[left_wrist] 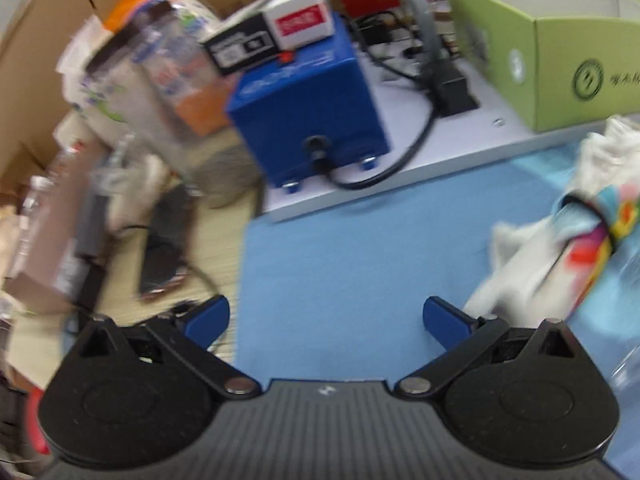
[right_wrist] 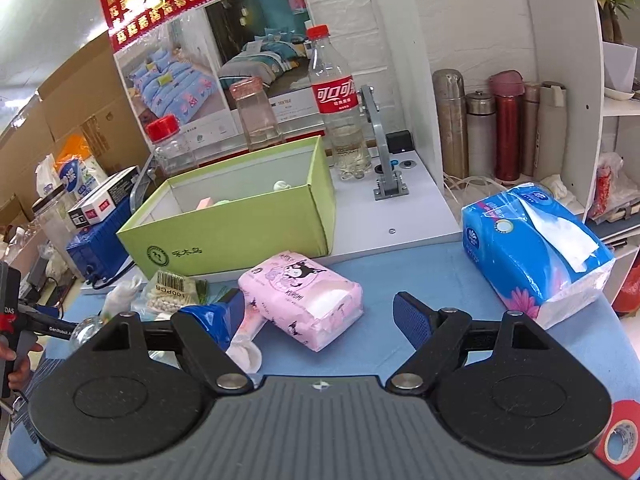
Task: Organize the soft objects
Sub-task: 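Move the right tool to the pink Kuromi tissue pack while the left tool approaches the rolled white sock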
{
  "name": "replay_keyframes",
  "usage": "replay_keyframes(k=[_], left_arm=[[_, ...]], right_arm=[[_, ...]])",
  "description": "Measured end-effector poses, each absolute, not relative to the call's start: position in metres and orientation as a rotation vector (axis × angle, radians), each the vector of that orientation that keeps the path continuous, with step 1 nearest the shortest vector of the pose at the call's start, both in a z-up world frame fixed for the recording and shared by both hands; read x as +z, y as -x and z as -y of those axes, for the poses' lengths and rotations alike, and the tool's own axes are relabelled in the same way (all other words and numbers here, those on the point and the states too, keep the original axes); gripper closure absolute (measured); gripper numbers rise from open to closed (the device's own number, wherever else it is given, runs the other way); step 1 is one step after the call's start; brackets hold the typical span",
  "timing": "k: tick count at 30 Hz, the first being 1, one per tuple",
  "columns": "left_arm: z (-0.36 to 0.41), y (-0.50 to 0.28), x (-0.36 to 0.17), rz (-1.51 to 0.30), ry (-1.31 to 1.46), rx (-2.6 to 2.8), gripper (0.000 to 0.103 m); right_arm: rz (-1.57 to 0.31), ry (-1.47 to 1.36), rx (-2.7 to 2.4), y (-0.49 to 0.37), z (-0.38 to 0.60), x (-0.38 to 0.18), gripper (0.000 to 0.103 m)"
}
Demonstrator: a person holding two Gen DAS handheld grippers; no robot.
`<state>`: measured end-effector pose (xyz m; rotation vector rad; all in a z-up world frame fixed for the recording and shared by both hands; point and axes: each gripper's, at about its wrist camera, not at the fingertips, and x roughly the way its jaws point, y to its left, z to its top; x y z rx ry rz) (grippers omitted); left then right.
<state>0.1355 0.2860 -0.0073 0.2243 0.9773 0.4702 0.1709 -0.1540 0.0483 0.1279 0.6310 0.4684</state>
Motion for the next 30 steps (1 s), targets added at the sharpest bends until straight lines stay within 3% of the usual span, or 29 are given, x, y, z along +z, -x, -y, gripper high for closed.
replay_keyframes(k=[7, 13, 21, 30], left_arm=[[-0.254, -0.111, 0.033, -0.8, -0.272, 0.131, 0.001], [-0.23, -0.139, 0.008, -0.874, -0.49, -0.096, 0.001], [-0.25, -0.177, -0.009, -0.939, -0.475, -0.358, 0.001], [-0.257, -0.185, -0.012, -0.962, -0.432, -0.407, 0.0]], right_arm=[[-0.624, -0.114, 0.455, -0.165, 0.16, 0.051, 0.035], [-0.663, -0.09, 0.437, -0.166, 0.166, 0.05, 0.035], [-0.807, 0.02, 0.573, -0.203, 0.147, 0.052, 0.035], [-0.875, 0.351, 0.703, -0.258, 0.069, 0.029, 0.035]])
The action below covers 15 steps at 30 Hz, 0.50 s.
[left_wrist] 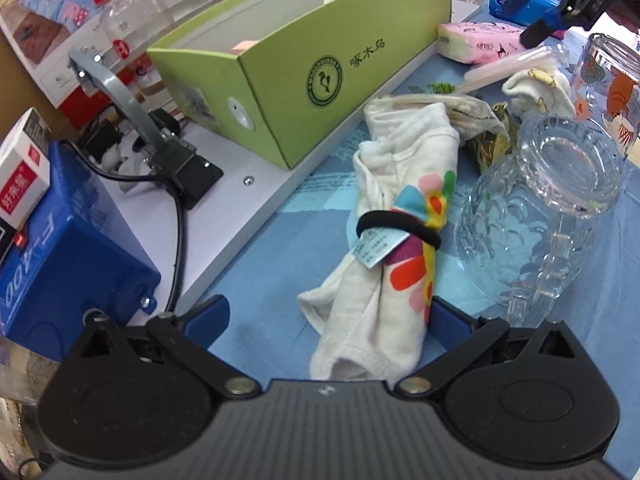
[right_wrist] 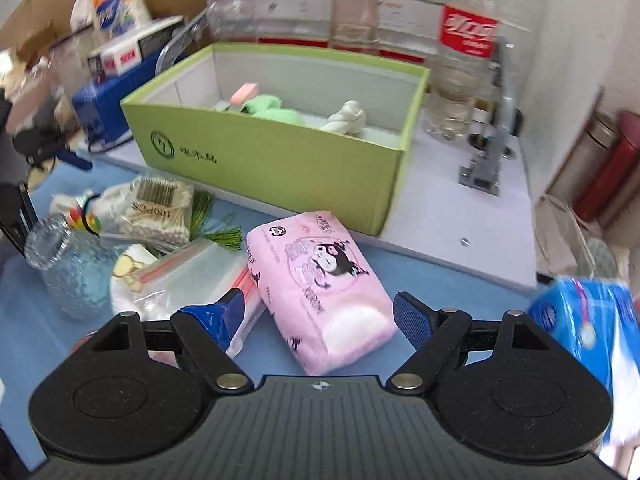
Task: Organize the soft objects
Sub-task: 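Move the right tool to the pink Kuromi tissue pack while the left tool approaches the rolled white sock, then grasp the pink Kuromi tissue pack with the right gripper and lift it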
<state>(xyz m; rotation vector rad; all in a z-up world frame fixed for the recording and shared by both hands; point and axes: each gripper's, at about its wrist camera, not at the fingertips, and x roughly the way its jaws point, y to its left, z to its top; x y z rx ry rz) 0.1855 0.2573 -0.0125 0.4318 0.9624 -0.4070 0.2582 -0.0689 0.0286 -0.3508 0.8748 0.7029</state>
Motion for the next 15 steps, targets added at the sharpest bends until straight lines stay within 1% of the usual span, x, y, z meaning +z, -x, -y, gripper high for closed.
replay_keyframes(k=[7, 13, 14, 15], left_arm=[[-0.258, -0.19, -0.014, -0.96, -0.447, -0.431, 0.0], [-0.248, -0.191, -0.012, -0.927, -0.51, -0.499, 0.0], [-0.247, -0.192, -0.012, -0.924, -0.509, -0.506, 0.0], [-0.247, -0.193, -0.012, -0.922, -0.506, -0.513, 0.0]], right_arm=[[-0.909, 0.469, 0.716, -0.286, 0.047, 0.004, 0.034], [-0.99, 0.369, 0.753, -0.3, 0.05, -0.012, 0.032], [-1.0, 0.363, 0.761, -0.3, 0.049, -0.015, 0.029], [-0.983, 0.382, 0.769, -0.297, 0.048, -0.016, 0.029]])
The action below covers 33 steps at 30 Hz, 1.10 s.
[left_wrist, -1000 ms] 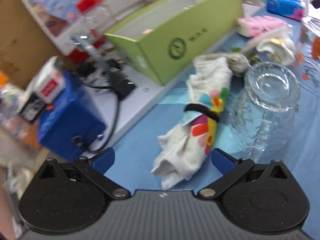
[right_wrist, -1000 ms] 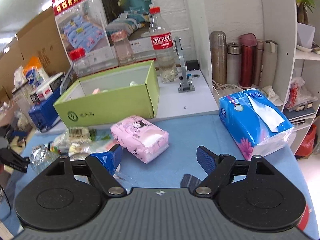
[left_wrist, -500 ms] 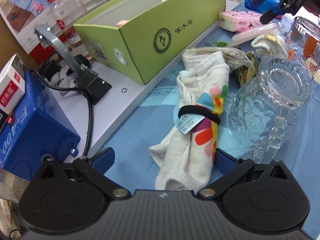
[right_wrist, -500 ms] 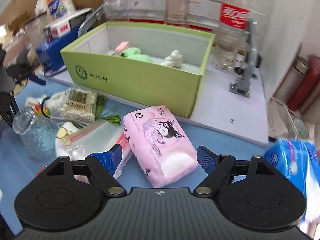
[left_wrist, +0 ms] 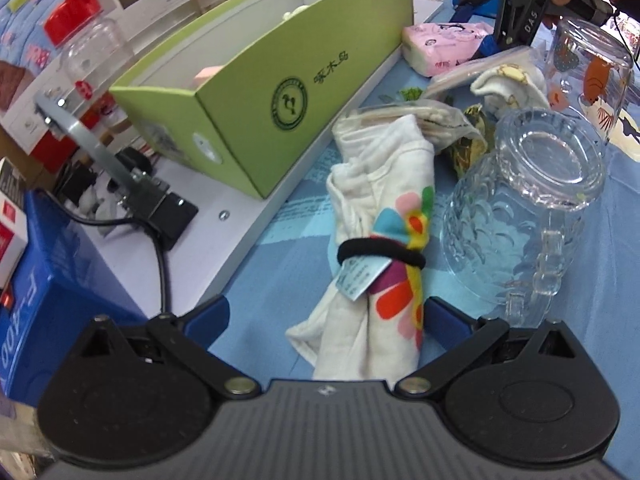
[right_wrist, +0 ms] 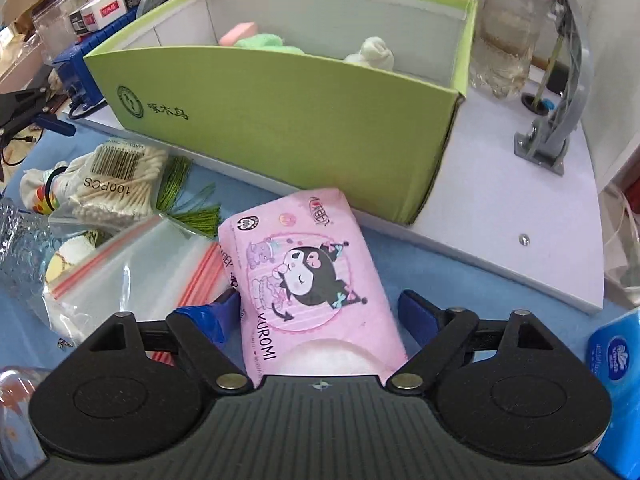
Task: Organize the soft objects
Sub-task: 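Grasp the pink Kuromi tissue pack with the right gripper and lift it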
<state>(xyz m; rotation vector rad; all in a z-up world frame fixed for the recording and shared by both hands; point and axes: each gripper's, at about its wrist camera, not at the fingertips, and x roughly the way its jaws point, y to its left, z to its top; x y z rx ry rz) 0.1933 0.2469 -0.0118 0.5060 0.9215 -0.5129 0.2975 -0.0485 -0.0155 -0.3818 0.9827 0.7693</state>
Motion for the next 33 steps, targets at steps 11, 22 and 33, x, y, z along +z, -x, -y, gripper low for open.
replay_keyframes(k=[11, 22, 33], left_arm=[[-0.256, -0.185, -0.008, -0.912, -0.374, -0.563, 0.048], [-0.299, -0.125, 0.029, -0.805, -0.185, -0.336, 0.054], [-0.279, -0.149, 0.115, -0.664, -0.223, -0.281, 0.051]], right_arm=[[-0.939, 0.367, 0.738, -0.29, 0.055, -0.016, 0.039], [-0.806, 0.275, 0.677, -0.251, 0.095, 0.032, 0.054], [-0.658, 0.168, 0.654, -0.252, 0.105, 0.086, 0.053]])
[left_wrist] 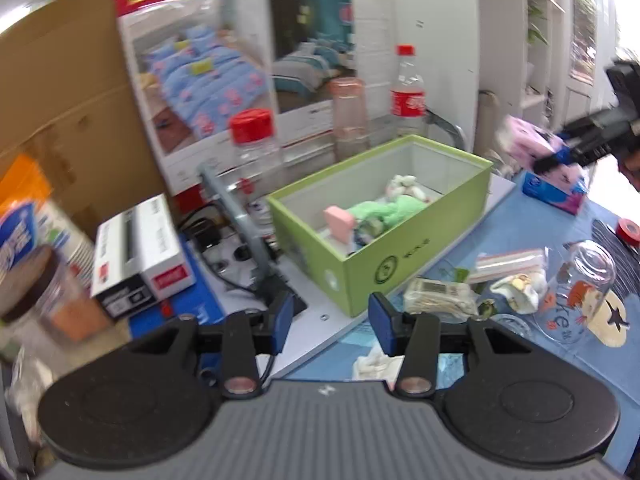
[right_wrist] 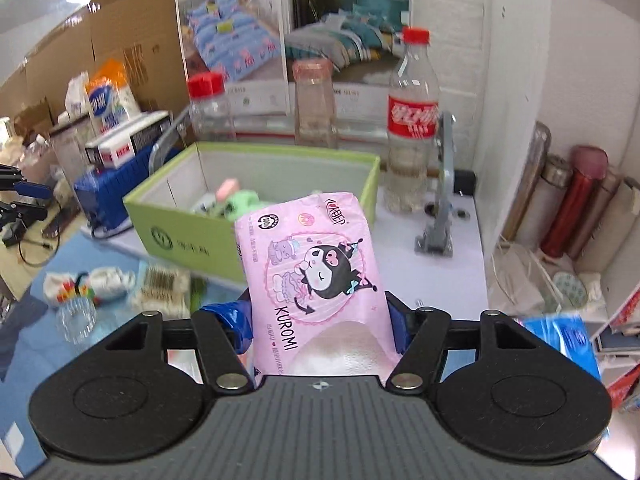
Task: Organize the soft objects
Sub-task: 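Grasp the pink Kuromi tissue pack with the right gripper and lift it, then grasp the rolled floral sock with the left gripper while the right gripper holds the pack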
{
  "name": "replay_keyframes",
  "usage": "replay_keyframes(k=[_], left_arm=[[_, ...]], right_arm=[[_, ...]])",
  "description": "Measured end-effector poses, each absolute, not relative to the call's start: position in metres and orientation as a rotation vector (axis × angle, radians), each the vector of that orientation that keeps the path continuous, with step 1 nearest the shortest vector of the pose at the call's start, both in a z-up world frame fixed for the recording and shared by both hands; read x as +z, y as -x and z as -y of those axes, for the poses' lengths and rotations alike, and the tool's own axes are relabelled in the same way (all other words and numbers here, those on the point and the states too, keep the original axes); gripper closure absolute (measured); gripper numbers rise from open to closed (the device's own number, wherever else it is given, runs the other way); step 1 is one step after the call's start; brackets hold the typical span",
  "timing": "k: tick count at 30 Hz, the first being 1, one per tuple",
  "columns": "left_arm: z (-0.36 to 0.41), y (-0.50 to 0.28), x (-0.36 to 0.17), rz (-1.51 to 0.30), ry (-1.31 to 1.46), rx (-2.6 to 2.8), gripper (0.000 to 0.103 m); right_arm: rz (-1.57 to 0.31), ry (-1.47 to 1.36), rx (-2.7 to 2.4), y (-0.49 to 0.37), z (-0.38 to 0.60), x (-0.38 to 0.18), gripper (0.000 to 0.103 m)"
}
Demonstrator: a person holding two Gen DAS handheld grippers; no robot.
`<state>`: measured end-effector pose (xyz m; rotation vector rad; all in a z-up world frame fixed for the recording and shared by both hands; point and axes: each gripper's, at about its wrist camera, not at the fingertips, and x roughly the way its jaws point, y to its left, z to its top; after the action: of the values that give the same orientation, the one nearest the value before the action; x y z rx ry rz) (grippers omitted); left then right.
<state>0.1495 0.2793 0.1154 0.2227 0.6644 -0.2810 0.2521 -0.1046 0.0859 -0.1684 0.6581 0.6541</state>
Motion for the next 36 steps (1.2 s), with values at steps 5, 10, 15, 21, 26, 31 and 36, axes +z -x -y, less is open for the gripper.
replay_keyframes(k=[5, 10, 15, 21, 26, 31, 36], left_arm=[[-0.258, -0.151, 0.059, -0.787, -0.365, -0.314, 0.031], [-0.262, -0.159, 0.0, -0.924, -0.364, -0.329, 0.031], [-0.267, -0.167, -0.012, -0.934, -0.318, -0.383, 0.03], [-0.27, -0.167, -0.017, -0.911, -0.301, -0.416, 0.023], [-0.274, -0.173, -0.017, -0.932, -0.257, -0.4, 0.014], [-0.276, -0.175, -0.017, -0.961, -0.225, -0.36, 0.01], [-0.273, -0.165, -0.012, -0.965, -0.147, -0.383, 0.052]], right_arm=[[-0.651, 0.183, 0.722, -0.25, 0.091, 0.082, 0.053], [-0.765, 0.204, 0.691, -0.249, 0.103, 0.037, 0.053], [-0.85, 0.186, 0.618, -0.261, 0.112, 0.0, 0.053], [-0.852, 0.242, 0.618, -0.263, 0.098, -0.024, 0.047], [-0.833, 0.266, 0.594, -0.263, 0.094, -0.024, 0.042], [-0.834, 0.259, 0.589, -0.267, 0.097, -0.027, 0.037], [-0.856, 0.263, 0.581, -0.271, 0.093, -0.027, 0.038]])
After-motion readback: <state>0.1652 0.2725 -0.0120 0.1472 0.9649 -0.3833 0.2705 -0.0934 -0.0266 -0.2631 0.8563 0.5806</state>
